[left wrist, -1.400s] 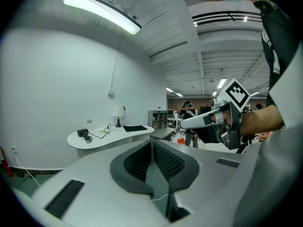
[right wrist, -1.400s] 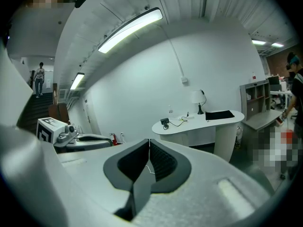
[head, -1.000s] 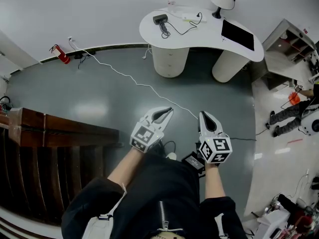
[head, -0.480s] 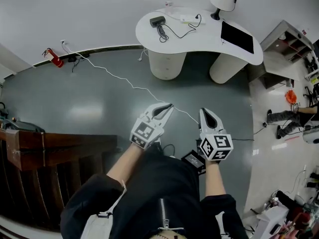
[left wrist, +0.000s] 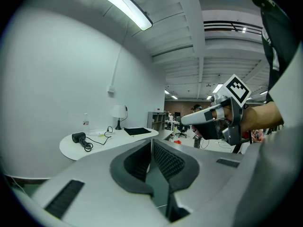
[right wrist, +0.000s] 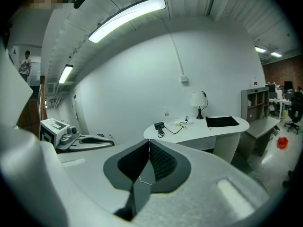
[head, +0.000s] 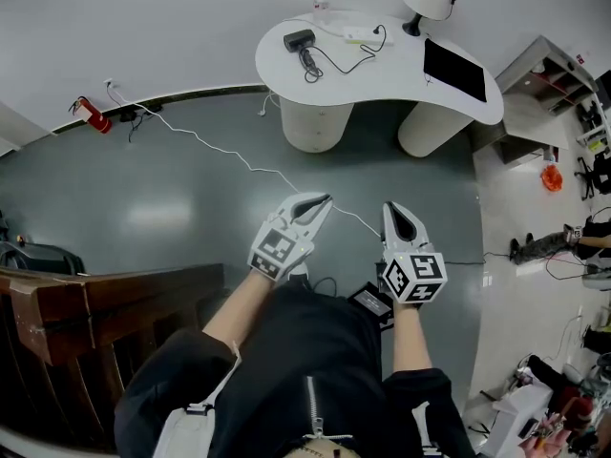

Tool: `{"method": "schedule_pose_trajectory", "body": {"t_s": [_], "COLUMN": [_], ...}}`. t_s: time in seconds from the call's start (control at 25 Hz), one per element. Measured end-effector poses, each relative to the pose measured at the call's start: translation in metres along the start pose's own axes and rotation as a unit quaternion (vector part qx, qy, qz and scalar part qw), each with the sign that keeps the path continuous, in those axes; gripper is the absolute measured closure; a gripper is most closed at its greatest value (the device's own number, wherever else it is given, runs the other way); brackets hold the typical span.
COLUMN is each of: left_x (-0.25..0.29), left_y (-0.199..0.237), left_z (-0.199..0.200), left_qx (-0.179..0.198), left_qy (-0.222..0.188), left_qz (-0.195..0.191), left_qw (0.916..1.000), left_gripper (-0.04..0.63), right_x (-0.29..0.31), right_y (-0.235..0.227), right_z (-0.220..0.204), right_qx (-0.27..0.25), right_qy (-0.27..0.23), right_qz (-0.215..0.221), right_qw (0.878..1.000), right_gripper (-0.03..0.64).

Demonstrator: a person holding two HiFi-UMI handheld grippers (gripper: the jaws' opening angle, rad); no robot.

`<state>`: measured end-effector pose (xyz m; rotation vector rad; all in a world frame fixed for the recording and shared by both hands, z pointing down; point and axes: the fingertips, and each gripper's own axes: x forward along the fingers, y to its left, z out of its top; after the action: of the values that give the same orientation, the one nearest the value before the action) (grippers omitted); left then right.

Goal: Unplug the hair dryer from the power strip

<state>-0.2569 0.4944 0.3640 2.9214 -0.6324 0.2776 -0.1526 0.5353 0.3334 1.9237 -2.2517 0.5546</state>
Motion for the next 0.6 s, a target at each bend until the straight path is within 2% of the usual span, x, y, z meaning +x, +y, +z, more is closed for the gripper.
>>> {"method": "schedule_pose_trajectory", "body": {"t_s": [0.28,0.6], "left_x": [-0.001,0.001], "left_y": [0.022,0.027], "left_z": [-0.004,-0.010], "left_qx": [0.003,-0.004], "left_qy": [0.004,0.008], "left_qz": [-0.008,-0.015], "left_qw": [1.0000,0.9998], "left_gripper": [0.569,0.569], "right_x": [0.016,0.021], "right_y": [0.004,0.005], "right_z": [0.005,0.007], "right_qx": [-0.003,-0.002], "right_qy": [0.001,-0.002], "right_qz": [-0.011,-0.015], "right_qw": [1.000,1.000], "right_gripper": [0.612,0.612]}}
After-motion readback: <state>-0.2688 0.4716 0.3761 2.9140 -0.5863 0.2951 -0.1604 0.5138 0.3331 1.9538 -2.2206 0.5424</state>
